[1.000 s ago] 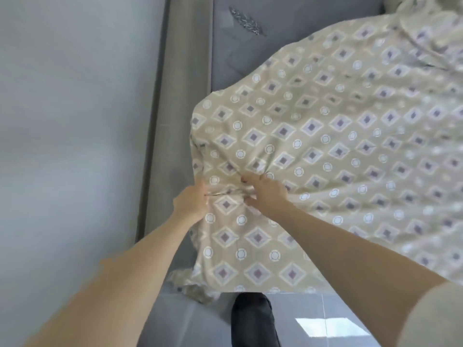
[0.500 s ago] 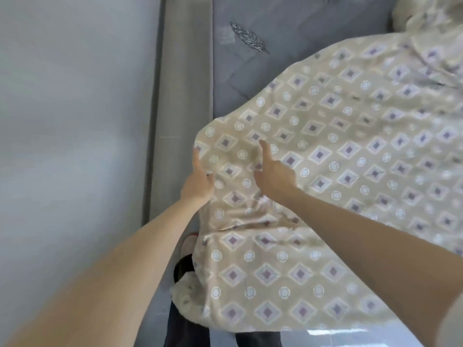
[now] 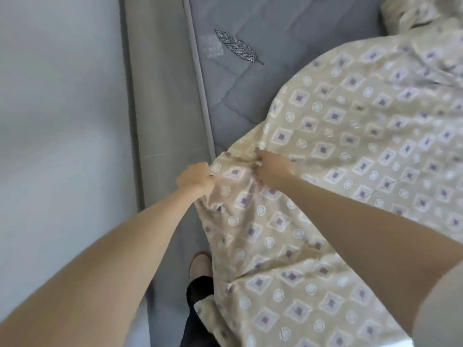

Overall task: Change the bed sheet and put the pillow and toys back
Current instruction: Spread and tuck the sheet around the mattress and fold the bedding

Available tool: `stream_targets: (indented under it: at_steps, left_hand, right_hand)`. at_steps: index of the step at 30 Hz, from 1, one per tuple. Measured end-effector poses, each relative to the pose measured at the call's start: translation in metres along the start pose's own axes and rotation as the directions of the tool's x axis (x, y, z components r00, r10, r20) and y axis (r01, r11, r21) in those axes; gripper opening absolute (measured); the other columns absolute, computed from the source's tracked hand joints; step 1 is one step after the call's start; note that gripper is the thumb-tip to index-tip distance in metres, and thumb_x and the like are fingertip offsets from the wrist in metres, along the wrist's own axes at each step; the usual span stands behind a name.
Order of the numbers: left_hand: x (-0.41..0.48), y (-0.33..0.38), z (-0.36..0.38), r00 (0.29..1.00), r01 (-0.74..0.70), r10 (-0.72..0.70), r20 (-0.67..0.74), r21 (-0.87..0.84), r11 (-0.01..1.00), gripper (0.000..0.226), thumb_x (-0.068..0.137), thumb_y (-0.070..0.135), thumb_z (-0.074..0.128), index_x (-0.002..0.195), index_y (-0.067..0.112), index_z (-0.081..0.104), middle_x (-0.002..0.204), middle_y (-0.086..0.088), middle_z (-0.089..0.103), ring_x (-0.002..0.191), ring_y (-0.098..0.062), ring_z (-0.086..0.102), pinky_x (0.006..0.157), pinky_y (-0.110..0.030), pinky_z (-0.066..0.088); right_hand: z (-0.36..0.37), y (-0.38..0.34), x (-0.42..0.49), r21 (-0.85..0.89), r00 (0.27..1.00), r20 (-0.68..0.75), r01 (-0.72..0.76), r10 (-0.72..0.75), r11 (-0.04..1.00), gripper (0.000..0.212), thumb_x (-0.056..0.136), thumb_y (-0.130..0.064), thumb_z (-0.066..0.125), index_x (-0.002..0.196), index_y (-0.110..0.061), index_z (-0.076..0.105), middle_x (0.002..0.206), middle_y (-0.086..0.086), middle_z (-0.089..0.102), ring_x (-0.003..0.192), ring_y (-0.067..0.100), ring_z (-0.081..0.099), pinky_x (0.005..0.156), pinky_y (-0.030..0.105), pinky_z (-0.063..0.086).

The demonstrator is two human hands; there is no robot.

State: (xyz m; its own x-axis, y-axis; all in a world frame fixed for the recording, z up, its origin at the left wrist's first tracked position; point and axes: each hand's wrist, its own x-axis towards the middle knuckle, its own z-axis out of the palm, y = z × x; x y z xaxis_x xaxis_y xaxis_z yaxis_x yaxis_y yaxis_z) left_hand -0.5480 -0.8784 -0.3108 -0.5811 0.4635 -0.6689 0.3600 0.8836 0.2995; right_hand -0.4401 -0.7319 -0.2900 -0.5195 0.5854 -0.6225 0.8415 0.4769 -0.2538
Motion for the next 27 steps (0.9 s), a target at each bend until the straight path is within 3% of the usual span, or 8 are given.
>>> stream_targets:
  at_steps: [2,5,11,15,18,21,23,27]
  left_hand:
    - [0.007,-0.003,-0.006,0.994,-0.06,0.068,-0.082,0.092,0.994,0.021,0.098,0.033,0.04,0.102,0.013,0.045,0.108,-0.01,0.06,0.098,-0.031,0.057,0.07,-0.035,0.041]
    - [0.021,-0.003,-0.031,0.982,-0.073,0.085,-0.168,0.077,0.994,0.022,0.098,0.026,0.039,0.113,0.012,0.046,0.107,-0.011,0.06,0.099,-0.035,0.057,0.072,-0.036,0.043]
    - [0.048,0.007,-0.068,0.984,-0.072,0.092,-0.155,0.129,0.989,0.02,0.097,0.027,0.04,0.109,0.013,0.047,0.108,-0.01,0.061,0.099,-0.034,0.06,0.072,-0.035,0.043]
    - [0.06,0.0,-0.066,0.999,0.049,-0.048,0.009,-0.214,0.976,0.026,0.091,0.013,0.044,0.118,0.013,0.043,0.109,-0.011,0.062,0.093,-0.033,0.065,0.086,-0.044,0.054]
    - [0.053,-0.001,-0.054,0.986,0.139,-0.058,0.153,-0.601,0.787,0.062,0.091,0.009,0.051,0.145,0.02,0.022,0.116,-0.014,0.054,0.099,-0.032,0.059,0.086,-0.039,0.052]
    - [0.035,-0.001,-0.041,0.994,0.101,-0.045,0.104,-0.63,0.77,0.07,0.094,0.015,0.046,0.151,0.029,0.007,0.139,-0.004,0.047,0.121,-0.029,0.051,0.097,-0.038,0.046]
    - [0.018,0.002,-0.037,1.0,0.026,-0.017,0.02,-0.626,0.78,0.063,0.093,0.022,0.048,0.148,0.032,0.019,0.136,0.001,0.05,0.12,-0.025,0.05,0.095,-0.035,0.044]
    - [-0.022,0.02,-0.039,0.998,-0.06,0.028,-0.061,-0.628,0.776,0.055,0.094,0.024,0.047,0.146,0.03,0.029,0.136,0.002,0.049,0.113,-0.016,0.05,0.085,-0.028,0.038]
  right_hand:
    - [0.0,-0.008,0.002,0.123,0.998,-0.066,0.029,-0.021,0.992,0.031,0.089,0.0,0.04,0.116,-0.011,0.052,0.107,0.018,0.061,0.091,0.033,0.062,0.077,0.044,0.055]
    - [-0.004,-0.022,0.008,0.169,0.983,-0.174,0.089,-0.059,0.982,0.017,0.086,0.004,0.037,0.092,-0.009,0.047,0.094,0.017,0.064,0.075,0.027,0.054,0.059,0.032,0.041]
    - [-0.006,-0.031,0.024,0.369,0.978,-0.199,0.128,-0.057,0.921,0.013,0.086,-0.002,0.038,0.086,-0.015,0.04,0.088,0.018,0.065,0.071,0.024,0.048,0.062,0.032,0.038]
    - [-0.003,-0.03,0.029,0.375,0.982,-0.178,0.124,-0.059,0.919,0.02,0.086,-0.001,0.038,0.097,-0.017,0.044,0.089,0.007,0.069,0.078,0.028,0.058,0.066,0.034,0.047]
    - [0.002,-0.026,0.015,0.366,0.981,-0.176,0.148,-0.088,0.919,0.053,0.085,0.005,0.034,0.128,-0.025,0.039,0.098,-0.001,0.07,0.076,0.026,0.06,0.063,0.033,0.05]
    - [-0.001,-0.024,-0.006,0.433,0.989,-0.09,0.148,-0.121,0.889,0.07,0.088,0.006,0.032,0.144,-0.035,0.02,0.121,0.003,0.065,0.071,0.024,0.06,0.055,0.027,0.044]
    - [-0.01,-0.021,-0.024,0.487,0.993,-0.059,0.121,-0.106,0.865,0.069,0.09,0.001,0.033,0.143,-0.041,0.018,0.124,0.002,0.062,0.076,0.022,0.062,0.052,0.027,0.045]
    - [-0.031,-0.007,-0.063,0.569,0.994,-0.103,0.079,-0.025,0.818,0.062,0.091,0.0,0.034,0.141,-0.037,0.027,0.118,-0.002,0.062,0.057,0.013,0.05,0.042,0.022,0.04]
